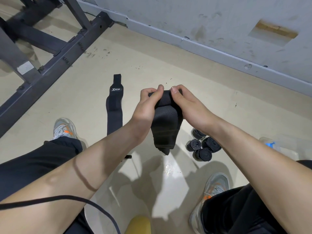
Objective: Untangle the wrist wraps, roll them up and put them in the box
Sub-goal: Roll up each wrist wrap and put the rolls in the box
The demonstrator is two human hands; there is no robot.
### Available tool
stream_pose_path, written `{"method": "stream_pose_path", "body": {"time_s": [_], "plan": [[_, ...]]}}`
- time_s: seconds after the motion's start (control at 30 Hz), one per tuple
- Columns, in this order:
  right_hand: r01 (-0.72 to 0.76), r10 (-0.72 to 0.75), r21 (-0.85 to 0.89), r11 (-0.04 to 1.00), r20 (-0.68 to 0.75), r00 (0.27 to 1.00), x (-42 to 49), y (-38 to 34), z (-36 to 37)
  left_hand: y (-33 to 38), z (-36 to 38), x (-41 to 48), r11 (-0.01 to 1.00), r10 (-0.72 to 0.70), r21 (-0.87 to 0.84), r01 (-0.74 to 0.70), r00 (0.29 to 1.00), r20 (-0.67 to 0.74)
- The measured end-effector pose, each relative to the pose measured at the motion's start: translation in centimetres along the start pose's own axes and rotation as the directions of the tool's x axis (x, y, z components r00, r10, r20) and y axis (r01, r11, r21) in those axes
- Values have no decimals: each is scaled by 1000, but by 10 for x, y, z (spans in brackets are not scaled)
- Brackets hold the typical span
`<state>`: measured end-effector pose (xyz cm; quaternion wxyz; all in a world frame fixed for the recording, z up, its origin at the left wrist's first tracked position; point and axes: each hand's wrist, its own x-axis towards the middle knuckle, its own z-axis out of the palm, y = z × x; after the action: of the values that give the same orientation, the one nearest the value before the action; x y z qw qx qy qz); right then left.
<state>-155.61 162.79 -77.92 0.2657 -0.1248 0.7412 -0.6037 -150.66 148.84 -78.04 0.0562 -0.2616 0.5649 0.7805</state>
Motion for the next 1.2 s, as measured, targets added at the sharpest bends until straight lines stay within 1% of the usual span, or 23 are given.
{"method": "stream_pose_path", "body": {"time_s": [0.07, 0.2, 0.23, 0.3, 0.37, 0.4, 0.47, 0.53, 0.57, 0.63, 0.7, 0.73, 0.77, 0.83, 0.9, 0.97, 1.07, 1.2], "plan": [[31, -31, -38, 999, 5, 1000, 1, 0, -2, -2, 0, 2, 999, -1, 35, 2, 1000, -21], [86, -85, 20, 996, -27, 996, 2, 0, -3, 0, -1, 2, 970, 65, 236, -61, 998, -9], [102, -102, 14, 995, -36, 994, 2, -1, -3, 2, -2, 3, 970, 57, 237, -59, 998, 16], [145, -147, -49, 988, -37, 988, 1, -1, -5, 8, -5, 4, 991, -6, 135, -9, 994, 109], [199, -203, -138, 970, -18, 979, 1, -2, -9, 14, -7, 2, 996, -90, -1, 92, 979, 181], [223, -227, -164, 961, -6, 974, 1, -2, -10, 16, -8, 1, 989, -130, -46, 141, 972, 195], [259, -259, -180, 949, 21, 966, 1, -3, -11, 21, -8, -4, 977, -182, -74, 201, 960, 211], [275, -272, -175, 945, 43, 961, 1, -2, -11, 20, -10, -2, 985, -148, -57, 162, 969, 196], [266, -261, -148, 953, 49, 964, 1, -2, -10, 19, -12, -1, 990, -118, -51, 129, 977, 179], [193, -192, -9, 981, 59, 980, 1, -2, -8, 18, -17, 1, 994, -86, -54, 98, 979, 183], [37, -52, 176, 984, 86, 995, 1, -1, -5, 18, -19, 2, 995, -65, -65, 78, 979, 193], [-44, 21, 231, 972, 102, 995, 1, 0, -3, 19, -20, 2, 996, -51, -67, 65, 980, 195], [-102, 77, 249, 963, 106, 991, 2, 1, -2, 18, -20, 2, 997, -36, -61, 49, 980, 195], [-151, 133, 235, 960, 91, 987, 2, 3, 1, 14, -20, 2, 999, 2, -34, 5, 978, 210], [-123, 118, 207, 971, 35, 992, 3, 5, 2, 10, -19, 3, 999, 43, 19, -48, 977, 211], [-65, 68, 180, 982, -11, 998, 5, 6, 1, 8, -19, 4, 992, 86, 73, -102, 978, 190], [-15, 22, 187, 982, -39, 999, 6, 8, -2, 5, -20, 6, 988, 80, 116, -100, 983, 166], [33, -25, 129, 991, -65, 998, 5, 9, -3, 1, -17, 3, 969, 49, 222, -111, 962, 269]]}}
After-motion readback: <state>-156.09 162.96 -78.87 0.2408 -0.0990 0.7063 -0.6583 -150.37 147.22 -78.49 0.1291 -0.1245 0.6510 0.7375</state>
